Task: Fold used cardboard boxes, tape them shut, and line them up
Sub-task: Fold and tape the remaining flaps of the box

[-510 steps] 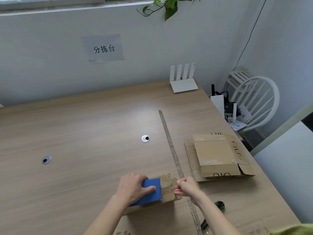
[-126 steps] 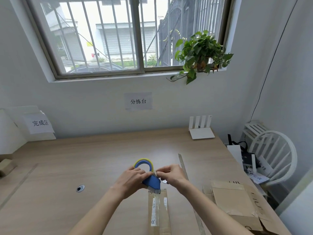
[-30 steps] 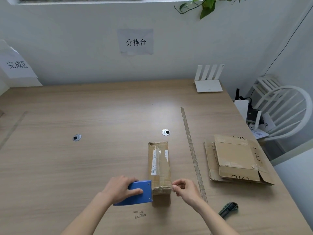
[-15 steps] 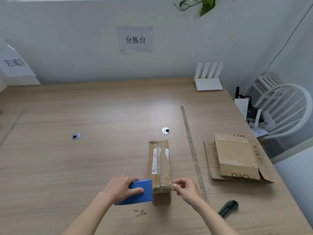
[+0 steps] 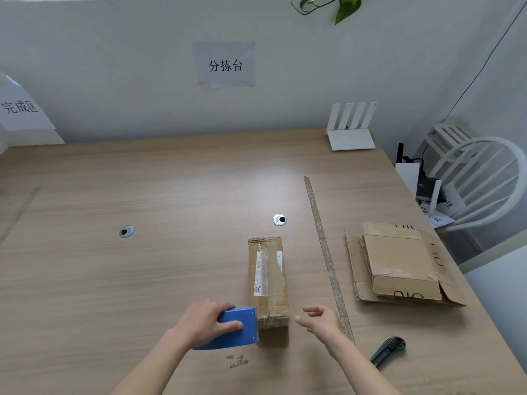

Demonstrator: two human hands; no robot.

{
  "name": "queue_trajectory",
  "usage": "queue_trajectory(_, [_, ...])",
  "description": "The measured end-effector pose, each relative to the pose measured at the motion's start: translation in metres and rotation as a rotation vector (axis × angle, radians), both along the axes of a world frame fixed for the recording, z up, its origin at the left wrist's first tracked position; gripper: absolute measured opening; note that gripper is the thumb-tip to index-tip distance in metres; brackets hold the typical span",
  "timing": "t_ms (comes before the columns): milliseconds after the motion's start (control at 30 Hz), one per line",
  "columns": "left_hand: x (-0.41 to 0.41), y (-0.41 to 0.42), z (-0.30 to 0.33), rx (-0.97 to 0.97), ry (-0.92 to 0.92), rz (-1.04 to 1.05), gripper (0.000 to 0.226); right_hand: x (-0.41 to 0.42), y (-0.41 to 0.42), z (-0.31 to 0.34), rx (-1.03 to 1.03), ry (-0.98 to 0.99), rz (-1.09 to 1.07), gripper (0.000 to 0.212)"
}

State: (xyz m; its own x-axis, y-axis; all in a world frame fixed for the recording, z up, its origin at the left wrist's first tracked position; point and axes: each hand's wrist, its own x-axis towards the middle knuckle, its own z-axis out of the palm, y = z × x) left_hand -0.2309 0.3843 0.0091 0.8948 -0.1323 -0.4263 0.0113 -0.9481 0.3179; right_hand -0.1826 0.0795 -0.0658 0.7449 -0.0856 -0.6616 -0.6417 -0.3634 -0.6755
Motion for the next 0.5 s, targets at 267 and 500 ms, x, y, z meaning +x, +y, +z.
queue_trajectory(267, [-0.002, 0.016, 0.0, -0.025, 0.012, 0.04, 0.053, -0.003, 0.061, 0.045, -0.368, -0.773, 0.55, 0.05])
queue_trajectory(500, [0.0, 0.022, 0.003, -0.054, 0.012, 0.061, 0.057, -0.003, 0.082, 0.003, -0.614, -0.679, 0.96, 0.062])
